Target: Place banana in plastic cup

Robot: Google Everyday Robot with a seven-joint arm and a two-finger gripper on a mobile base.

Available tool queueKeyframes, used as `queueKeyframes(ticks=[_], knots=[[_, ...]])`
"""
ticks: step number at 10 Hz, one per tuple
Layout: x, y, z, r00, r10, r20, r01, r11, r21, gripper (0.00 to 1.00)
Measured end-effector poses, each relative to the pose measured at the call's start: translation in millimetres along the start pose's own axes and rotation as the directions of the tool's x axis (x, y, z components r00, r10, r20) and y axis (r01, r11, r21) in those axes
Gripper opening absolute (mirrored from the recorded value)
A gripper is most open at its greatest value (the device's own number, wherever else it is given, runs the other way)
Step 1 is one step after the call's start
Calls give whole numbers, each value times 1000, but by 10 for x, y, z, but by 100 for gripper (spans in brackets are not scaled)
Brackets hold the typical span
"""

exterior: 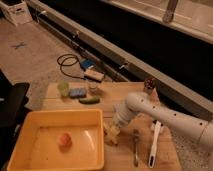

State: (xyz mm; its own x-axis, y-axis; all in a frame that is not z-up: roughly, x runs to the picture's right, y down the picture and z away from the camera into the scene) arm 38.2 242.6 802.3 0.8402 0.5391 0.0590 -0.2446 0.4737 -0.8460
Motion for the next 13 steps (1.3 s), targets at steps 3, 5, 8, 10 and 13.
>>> queueKeyframes(ticks=[3,5,8,10,13], knots=[[-3,8,-2,1000,-3,-4,3,1000,-2,50],[5,6,-7,1000,-2,-4,2,1000,-1,28],[62,27,18,1000,-2,-17,2,1000,-4,1],[-57,73,-60,998,-42,-46,45,997,57,0],[-265,141,-499,992,-95,-86,110,975,194,0]])
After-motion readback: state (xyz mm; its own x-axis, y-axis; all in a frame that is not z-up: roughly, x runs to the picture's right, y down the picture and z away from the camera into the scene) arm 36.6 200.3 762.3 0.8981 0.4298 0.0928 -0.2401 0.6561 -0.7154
